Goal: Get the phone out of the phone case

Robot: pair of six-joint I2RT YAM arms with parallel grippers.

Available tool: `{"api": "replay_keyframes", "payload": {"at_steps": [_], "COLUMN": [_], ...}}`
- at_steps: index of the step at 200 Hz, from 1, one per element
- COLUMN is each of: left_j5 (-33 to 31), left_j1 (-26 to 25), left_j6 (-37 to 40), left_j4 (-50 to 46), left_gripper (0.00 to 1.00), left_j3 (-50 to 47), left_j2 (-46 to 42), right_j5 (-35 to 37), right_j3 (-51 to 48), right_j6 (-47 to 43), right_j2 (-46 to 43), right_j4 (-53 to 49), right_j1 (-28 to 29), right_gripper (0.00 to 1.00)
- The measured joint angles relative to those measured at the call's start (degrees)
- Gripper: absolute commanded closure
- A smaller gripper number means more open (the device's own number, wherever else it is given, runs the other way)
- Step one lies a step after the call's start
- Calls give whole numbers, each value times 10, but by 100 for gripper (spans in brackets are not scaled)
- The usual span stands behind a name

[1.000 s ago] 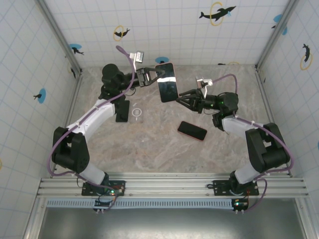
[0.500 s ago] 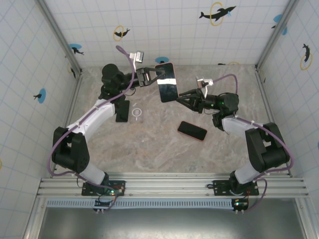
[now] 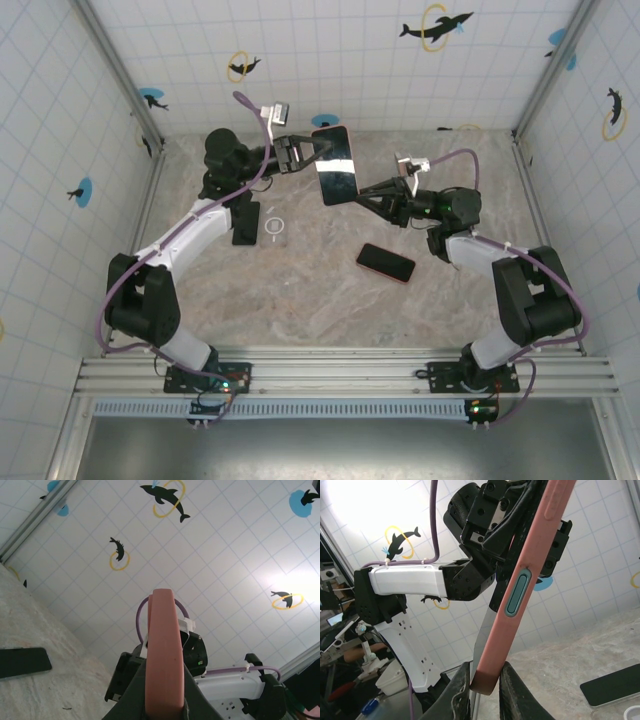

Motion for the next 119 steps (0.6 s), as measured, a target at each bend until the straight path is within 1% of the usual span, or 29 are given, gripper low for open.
{"api": "replay_keyframes", "payload": {"at_steps": [21, 40, 69, 95, 119], "left_j5": [5, 9, 14, 15, 26], "left_j1": [0, 0, 1, 3, -4], "left_j6": [-3, -10, -23, -35, -74], "left_j4": [10, 21, 35, 38, 57], "left_gripper": [100, 100, 100, 100, 100], "left_j3": [0, 0, -4, -7, -6], "left_j2": [0, 3, 7, 7, 5], "right_j5": [-1, -3, -7, -27, -27], "right_j3": [0, 0, 0, 0, 0], "right_j6": [-6, -34, -129, -221, -284], "right_j2": [0, -2, -29, -51, -44], "right_j4": [-3, -28, -125, -209, -285], "right_j1": [0, 0, 0, 0, 0], "right_gripper": [84, 85, 85, 85, 85]}}
